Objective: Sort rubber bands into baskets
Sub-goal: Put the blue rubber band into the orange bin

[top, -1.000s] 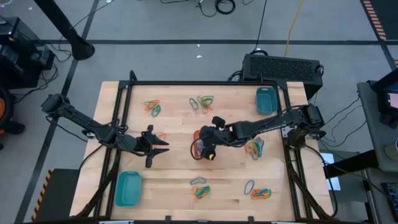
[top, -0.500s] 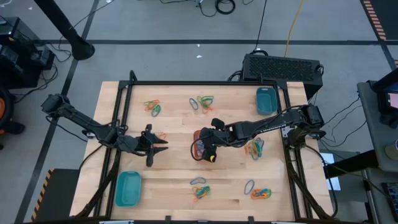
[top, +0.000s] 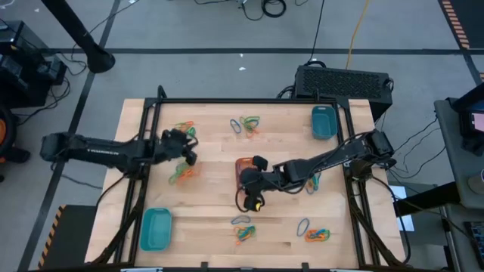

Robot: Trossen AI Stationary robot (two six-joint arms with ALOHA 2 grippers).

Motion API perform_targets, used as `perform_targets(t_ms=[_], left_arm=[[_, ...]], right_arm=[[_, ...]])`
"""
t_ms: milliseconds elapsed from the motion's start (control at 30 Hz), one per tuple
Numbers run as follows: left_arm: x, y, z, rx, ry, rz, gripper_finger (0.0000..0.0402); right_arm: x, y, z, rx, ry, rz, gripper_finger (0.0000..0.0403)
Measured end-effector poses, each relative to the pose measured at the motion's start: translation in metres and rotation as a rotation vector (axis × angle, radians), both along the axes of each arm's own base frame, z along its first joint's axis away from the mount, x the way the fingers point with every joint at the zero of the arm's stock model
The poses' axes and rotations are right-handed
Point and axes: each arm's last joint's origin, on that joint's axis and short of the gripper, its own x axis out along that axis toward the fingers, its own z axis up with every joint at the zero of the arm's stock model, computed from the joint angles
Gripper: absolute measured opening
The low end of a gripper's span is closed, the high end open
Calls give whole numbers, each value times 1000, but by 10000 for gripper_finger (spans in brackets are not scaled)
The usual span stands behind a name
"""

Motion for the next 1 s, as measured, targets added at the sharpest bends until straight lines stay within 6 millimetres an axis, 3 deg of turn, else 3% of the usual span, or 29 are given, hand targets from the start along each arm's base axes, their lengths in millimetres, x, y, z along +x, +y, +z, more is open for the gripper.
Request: perform_targets(t_ms=[200, 467, 733, 1000], left_arm=[[-8, 34, -13, -131, 99, 58, 121], [-7, 53, -29, -181, 175, 99, 121], [1, 60, -45, -193, 238, 93, 121], [6, 65, -54, -180, 269, 93, 121]], right_arm=[[9, 9, -21, -30, 25, 43, 118], [15, 12, -50, -58, 108, 61, 118], [14, 12, -49, -70, 103, 73, 118], [10, 10, -32, -72, 69, 84, 118]])
